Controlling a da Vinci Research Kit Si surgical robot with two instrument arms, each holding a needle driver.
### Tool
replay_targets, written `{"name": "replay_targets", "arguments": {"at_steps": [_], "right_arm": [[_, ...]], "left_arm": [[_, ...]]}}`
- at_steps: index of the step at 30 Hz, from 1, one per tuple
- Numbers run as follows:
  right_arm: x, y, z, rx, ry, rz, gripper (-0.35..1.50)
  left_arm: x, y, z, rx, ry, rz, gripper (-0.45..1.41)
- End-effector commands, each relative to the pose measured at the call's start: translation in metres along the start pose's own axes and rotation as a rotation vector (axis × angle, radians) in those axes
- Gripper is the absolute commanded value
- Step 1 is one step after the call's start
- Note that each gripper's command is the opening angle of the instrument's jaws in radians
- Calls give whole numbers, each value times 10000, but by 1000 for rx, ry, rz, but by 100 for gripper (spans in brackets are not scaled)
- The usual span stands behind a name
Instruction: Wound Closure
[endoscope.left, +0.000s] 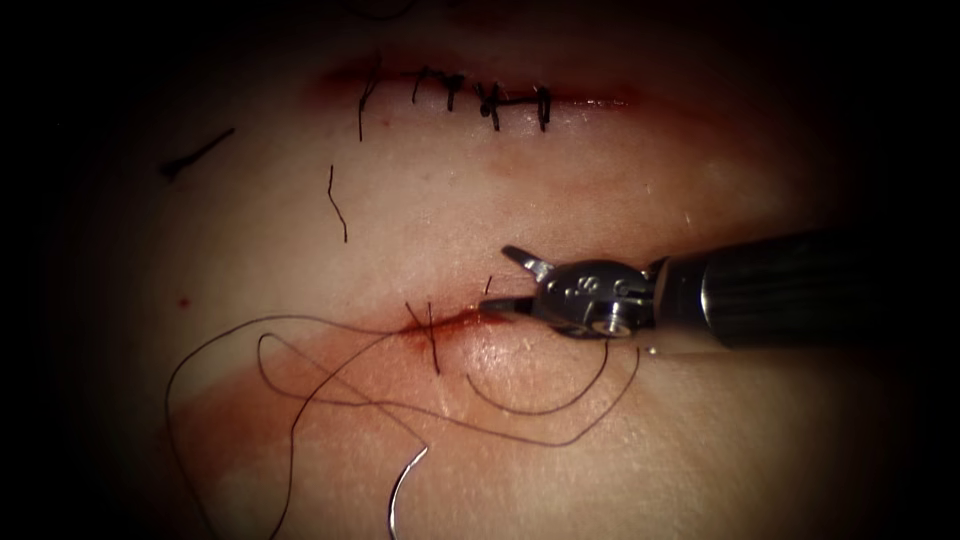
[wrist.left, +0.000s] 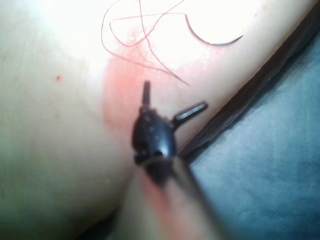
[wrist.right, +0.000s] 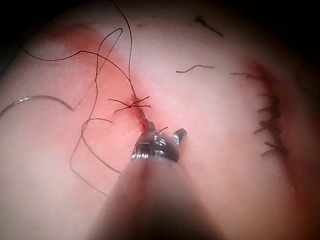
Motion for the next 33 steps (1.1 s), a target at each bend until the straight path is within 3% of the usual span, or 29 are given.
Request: {"name": "replay_targets", "arguments": {"at_steps": [1, 2, 3, 4, 5, 7, 15, 22, 25, 33], "right_arm": [[1, -6, 10, 2, 2, 1, 98], [2, -6, 11, 7, 6, 8, 93], [5, -7, 14, 15, 13, 25, 69], [5, -7, 14, 15, 13, 25, 69], [5, -8, 14, 17, 19, 27, 52], [3, -9, 13, 35, 27, 44, -35], [-14, -5, 6, 44, -50, 102, -35], [4, 8, -10, 48, -36, 119, -35], [19, 27, -17, 35, -11, 137, -35], [30, 41, -16, 22, 4, 150, -35]], "left_arm": [[-9, 1, 7, -4, 2, -3, 106], [-9, 1, 7, -4, 1, -3, 106], [-9, 2, 6, -4, 1, -3, 106], [-9, 2, 6, -4, 1, -3, 106], [-9, 2, 5, -5, 1, -3, 106], [-9, 2, 4, -5, 1, -3, 106], [-8, 5, 4, -4, 1, -3, 106], [-8, 6, 5, -3, 1, -3, 106], [-10, 7, 8, -6, 2, -1, 106], [-13, 7, 11, -10, 2, -4, 104]]}}
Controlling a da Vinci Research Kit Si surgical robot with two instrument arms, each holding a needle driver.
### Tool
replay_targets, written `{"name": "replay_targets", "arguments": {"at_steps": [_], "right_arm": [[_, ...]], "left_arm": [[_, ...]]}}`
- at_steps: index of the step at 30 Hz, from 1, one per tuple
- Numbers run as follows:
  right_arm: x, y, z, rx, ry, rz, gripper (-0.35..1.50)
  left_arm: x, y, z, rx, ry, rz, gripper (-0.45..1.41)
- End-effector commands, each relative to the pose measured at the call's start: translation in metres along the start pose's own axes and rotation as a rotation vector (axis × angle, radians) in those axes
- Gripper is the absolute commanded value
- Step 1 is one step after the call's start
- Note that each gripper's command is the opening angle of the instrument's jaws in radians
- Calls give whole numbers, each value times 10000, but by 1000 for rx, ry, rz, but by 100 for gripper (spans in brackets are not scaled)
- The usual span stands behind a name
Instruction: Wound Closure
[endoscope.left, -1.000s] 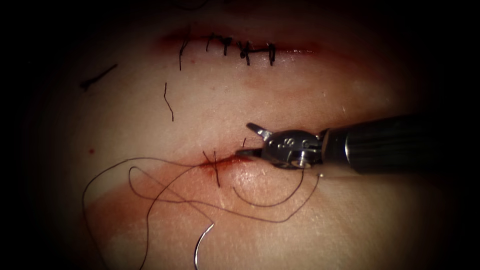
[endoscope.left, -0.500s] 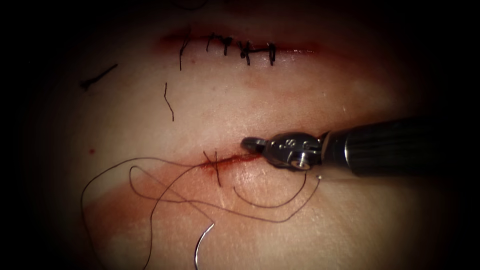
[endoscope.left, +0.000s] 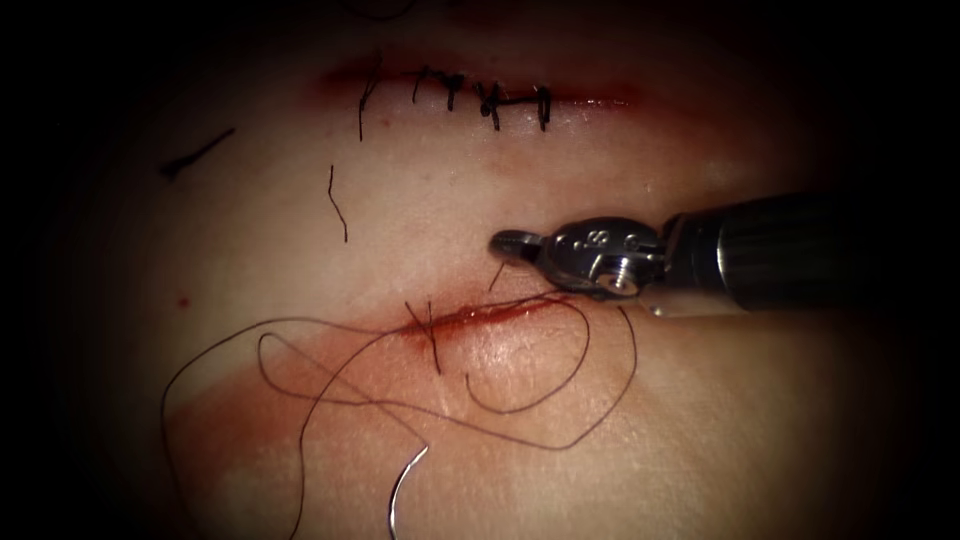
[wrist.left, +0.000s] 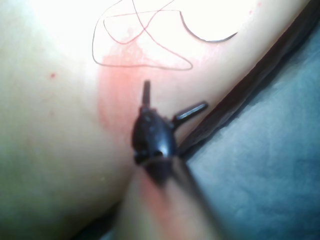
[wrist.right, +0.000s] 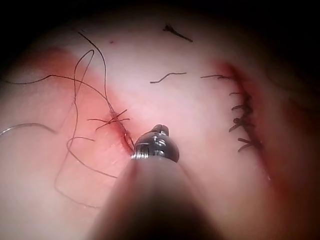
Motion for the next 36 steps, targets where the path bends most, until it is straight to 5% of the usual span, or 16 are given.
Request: {"name": "replay_targets", "arguments": {"at_steps": [1, 36], "right_arm": [[0, -3, 8, 1, 1, -2, -35], [80, 45, -33, -68, 111, -4, -35]], "left_arm": [[-9, 1, 8, -1, 2, -5, 104], [12, -3, 35, 5, 48, -23, 103]]}}
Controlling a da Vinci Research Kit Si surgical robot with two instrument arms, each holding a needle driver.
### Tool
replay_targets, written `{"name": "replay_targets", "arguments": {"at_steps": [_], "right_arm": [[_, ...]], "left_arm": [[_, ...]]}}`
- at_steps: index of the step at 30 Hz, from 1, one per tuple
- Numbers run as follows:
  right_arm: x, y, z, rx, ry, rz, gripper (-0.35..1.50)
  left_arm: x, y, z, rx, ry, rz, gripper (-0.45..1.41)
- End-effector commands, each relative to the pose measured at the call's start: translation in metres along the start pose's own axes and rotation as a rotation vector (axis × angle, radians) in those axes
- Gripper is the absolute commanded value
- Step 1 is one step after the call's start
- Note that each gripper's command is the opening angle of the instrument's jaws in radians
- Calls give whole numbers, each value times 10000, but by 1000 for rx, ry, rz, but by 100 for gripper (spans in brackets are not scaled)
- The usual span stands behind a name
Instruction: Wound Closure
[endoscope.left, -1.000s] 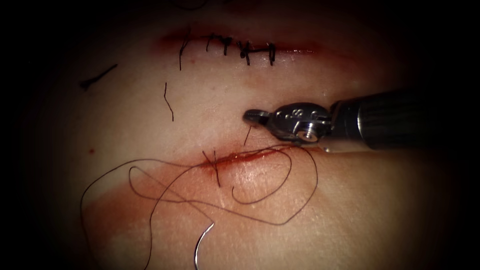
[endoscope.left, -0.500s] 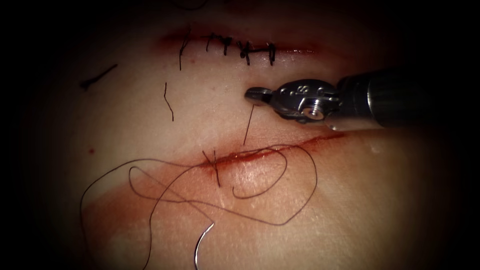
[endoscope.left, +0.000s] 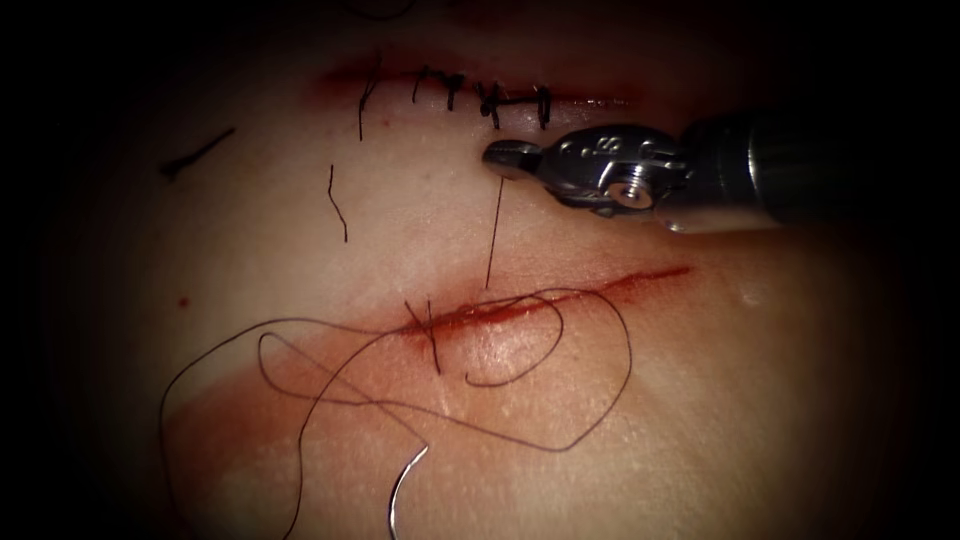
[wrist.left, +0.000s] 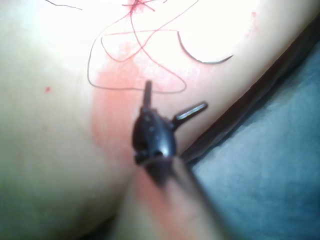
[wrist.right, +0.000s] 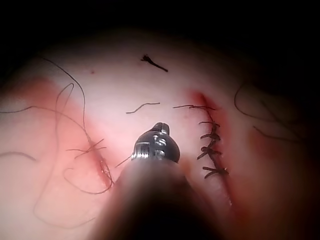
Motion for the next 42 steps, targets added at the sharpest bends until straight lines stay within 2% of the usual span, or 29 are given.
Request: {"name": "replay_targets", "arguments": {"at_steps": [1, 3, 4, 5, 6, 7, 9, 10, 11, 14, 15, 16, 18, 21, 22, 23, 24, 25, 28, 30, 33, 34, 35, 36, 39, 42], "right_arm": [[3, -1, 5, -3, 9, -3, -35], [8, -1, 2, -14, 27, -5, -35], [11, -2, 1, -20, 36, -3, -5], [14, -5, -1, -26, 46, -2, 46], [17, -10, -3, -31, 54, -1, 113], [21, -14, -6, -31, 53, -5, 146], [29, -27, -18, -7, 68, 10, 148], [38, -39, -36, 9, 78, 8, 148], [38, -39, -36, 9, 78, 8, 148], [50, -49, -60, 33, 87, 8, 148], [55, -51, -78, 52, 91, -6, 146], [55, -53, -86, 56, 95, -7, 145], [51, -57, -103, 63, 96, -12, 140], [42, -65, -117, 10, 59, -21, 143], [30, -78, -122, -27, 33, -30, 148], [30, -78, -122, -27, 33, -30, 148], [20, -89, -122, -22, 21, -41, 148], [16, -94, -122, -20, 16, -47, 148], [8, -105, -121, -15, 4, -58, 148], [-6, -126, -117, -2, -11, -46, 148], [-11, -133, -115, -1, -11, -40, 148], [-16, -140, -113, 4, -24, -36, 148], [-16, -140, -113, 4, -24, -36, 148], [-21, -150, -110, 14, -42, -26, 148], [-25, -155, -110, 16, -47, -31, 148], [-30, -162, -109, 22, -62, -32, 148]], "left_arm": [[-7, 0, 7, -3, 1, -5, 103], [-3, -1, 6, -4, 4, -9, 103], [1, -3, 6, -5, 7, -12, 103], [4, -5, 6, -9, 13, -15, 103], [6, -7, 5, -7, 19, -23, 103], [8, -10, 4, -6, 28, -20, 103], [9, -15, 3, 3, 42, -16, 103], [10, -20, 2, 25, 47, -18, 103], [10, -20, 2, 25, 47, -18, 103], [16, -23, 0, 73, 45, -13, 104], [29, -24, -3, 133, 36, 27, 106], [38, -25, -1, 159, 27, 77, 109], [60, -22, 4, 200, 12, 98, 113], [100, -18, 18, 229, -1, 110, 118], [130, -29, 31, 331, 27, 78, 115], [130, -29, 31, 331, 27, 78, 115], [139, -44, 39, 446, 3, 73, 115], [140, -52, 44, 479, 1, 68, 115], [135, -66, 56, 500, -26, 70, 115], [112, -86, 85, 493, -87, 93, 118], [94, -96, 101, 508, -125, 94, 120], [79, -105, 114, 519, -151, 81, 120], [79, -105, 114, 519, -151, 81, 120], [56, -115, 125, 528, -182, 88, 121], [43, -121, 125, 545, -215, 40, 121], [37, -130, 119, 616, -308, -24, 121]]}}
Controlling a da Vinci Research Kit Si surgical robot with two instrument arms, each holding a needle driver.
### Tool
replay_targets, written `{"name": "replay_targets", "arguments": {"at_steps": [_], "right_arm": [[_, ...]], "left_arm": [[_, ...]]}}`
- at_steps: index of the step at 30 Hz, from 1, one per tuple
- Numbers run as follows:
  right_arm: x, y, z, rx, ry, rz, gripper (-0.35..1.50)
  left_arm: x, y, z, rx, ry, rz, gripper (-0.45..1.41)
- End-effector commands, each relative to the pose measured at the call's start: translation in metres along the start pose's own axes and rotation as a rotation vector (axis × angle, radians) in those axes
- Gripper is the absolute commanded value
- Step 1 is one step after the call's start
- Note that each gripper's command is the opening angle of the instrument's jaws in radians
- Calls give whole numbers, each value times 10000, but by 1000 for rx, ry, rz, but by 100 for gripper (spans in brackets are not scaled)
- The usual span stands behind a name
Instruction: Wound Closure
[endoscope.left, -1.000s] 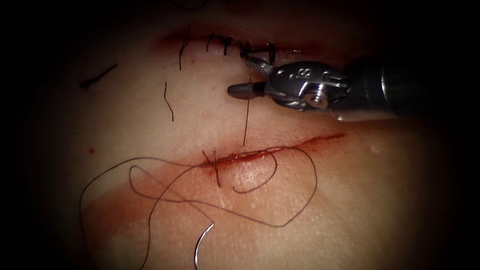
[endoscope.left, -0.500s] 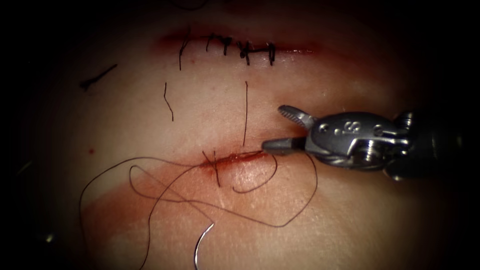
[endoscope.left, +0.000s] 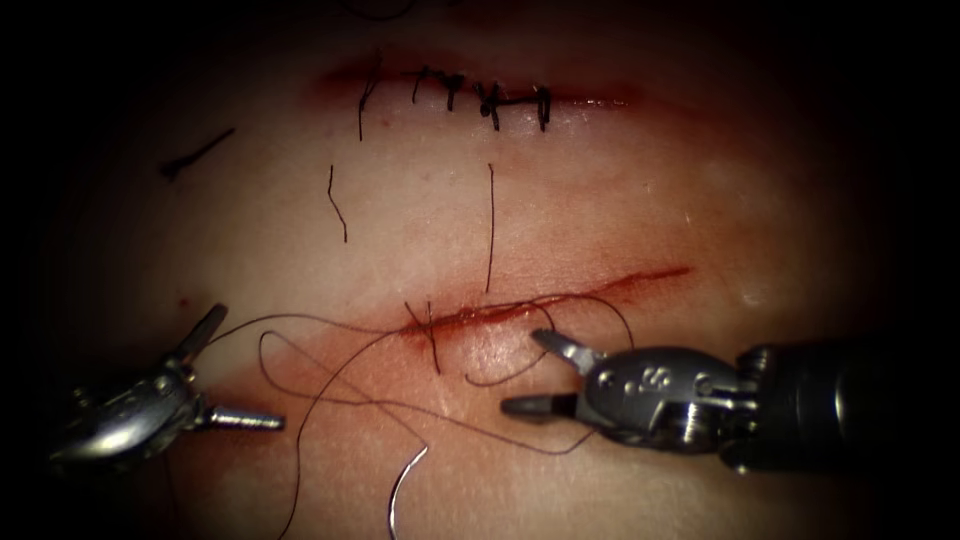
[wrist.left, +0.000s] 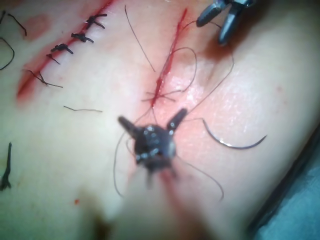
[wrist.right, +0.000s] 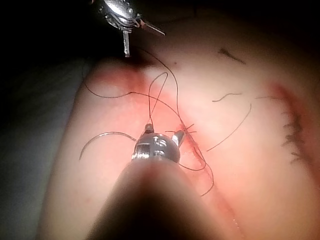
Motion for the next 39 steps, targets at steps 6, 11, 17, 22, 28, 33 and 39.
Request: {"name": "replay_targets", "arguments": {"at_steps": [6, 11, 17, 22, 28, 33, 39], "right_arm": [[-14, -32, 14, 10, -31, 2, 148], [-14, -38, 11, 17, -46, 5, 148], [-11, -45, 5, 17, -45, 4, 148], [-11, -57, -7, 17, -43, 0, 148], [-7, -66, -19, 20, -45, -2, 148], [-4, -71, -23, 20, -45, -1, 146], [-6, -75, -24, 17, -44, -4, 146]], "left_arm": [[-11, -10, 19, 87, -204, 69, 115], [-25, -18, 29, 74, -405, 135, 104], [-32, -31, 40, 71, -475, 160, 101], [-46, -56, 48, 90, -605, 208, 106], [-71, -73, 52, 113, -737, 232, 104], [-95, -75, 61, 78, -803, 215, 69], [-85, -69, 70, -27, -805, 192, -45]]}}
